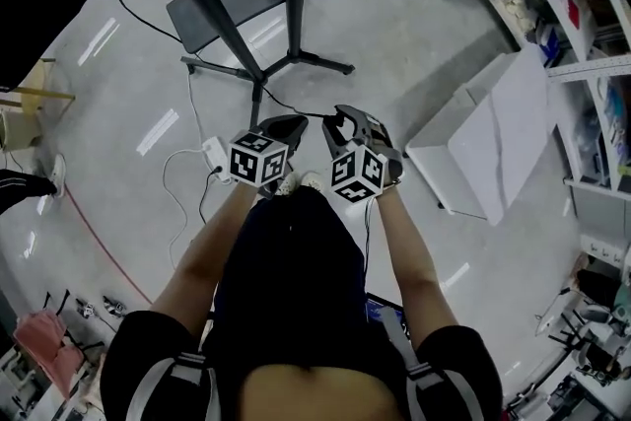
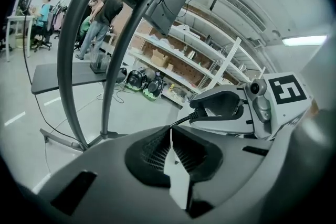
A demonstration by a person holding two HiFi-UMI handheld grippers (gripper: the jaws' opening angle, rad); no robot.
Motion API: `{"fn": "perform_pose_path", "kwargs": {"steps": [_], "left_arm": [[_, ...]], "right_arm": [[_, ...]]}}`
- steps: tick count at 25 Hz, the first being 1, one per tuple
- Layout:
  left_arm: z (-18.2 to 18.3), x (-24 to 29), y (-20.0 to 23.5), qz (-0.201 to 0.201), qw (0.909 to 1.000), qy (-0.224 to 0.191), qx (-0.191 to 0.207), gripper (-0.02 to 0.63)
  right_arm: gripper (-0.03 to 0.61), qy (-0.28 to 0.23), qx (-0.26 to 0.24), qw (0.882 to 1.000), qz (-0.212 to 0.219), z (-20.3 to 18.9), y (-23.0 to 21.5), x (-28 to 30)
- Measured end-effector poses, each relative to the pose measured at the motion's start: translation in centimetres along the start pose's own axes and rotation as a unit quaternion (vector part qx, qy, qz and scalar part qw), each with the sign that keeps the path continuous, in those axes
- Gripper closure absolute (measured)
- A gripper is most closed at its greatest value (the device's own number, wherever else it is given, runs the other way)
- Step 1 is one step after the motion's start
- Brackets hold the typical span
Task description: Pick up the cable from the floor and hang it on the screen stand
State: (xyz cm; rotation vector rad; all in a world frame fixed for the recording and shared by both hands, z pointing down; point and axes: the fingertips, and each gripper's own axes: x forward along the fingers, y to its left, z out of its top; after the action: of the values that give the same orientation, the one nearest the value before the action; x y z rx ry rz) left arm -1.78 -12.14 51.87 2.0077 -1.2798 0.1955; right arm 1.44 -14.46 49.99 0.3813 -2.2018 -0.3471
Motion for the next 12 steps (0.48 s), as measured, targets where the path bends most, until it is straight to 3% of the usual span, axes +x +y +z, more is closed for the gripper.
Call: {"fn": "perform_pose_path", "kwargs": {"steps": [7,12], "left_arm": [[1.8,-2.4,-1.3,-0.009,0.9997,-0.02,0.003,0.595],[3.4,-3.5,-3.3,-0.025,0.9987,-0.038,0.021,0.595]], "right_arm": [[0.416,-0.017,0.004,0.999,-0.03,2.8,-1.3,-3.4],[0.417,-0.025,-0.03,0.997,-0.063,4.1,-2.0,-6.0]]}}
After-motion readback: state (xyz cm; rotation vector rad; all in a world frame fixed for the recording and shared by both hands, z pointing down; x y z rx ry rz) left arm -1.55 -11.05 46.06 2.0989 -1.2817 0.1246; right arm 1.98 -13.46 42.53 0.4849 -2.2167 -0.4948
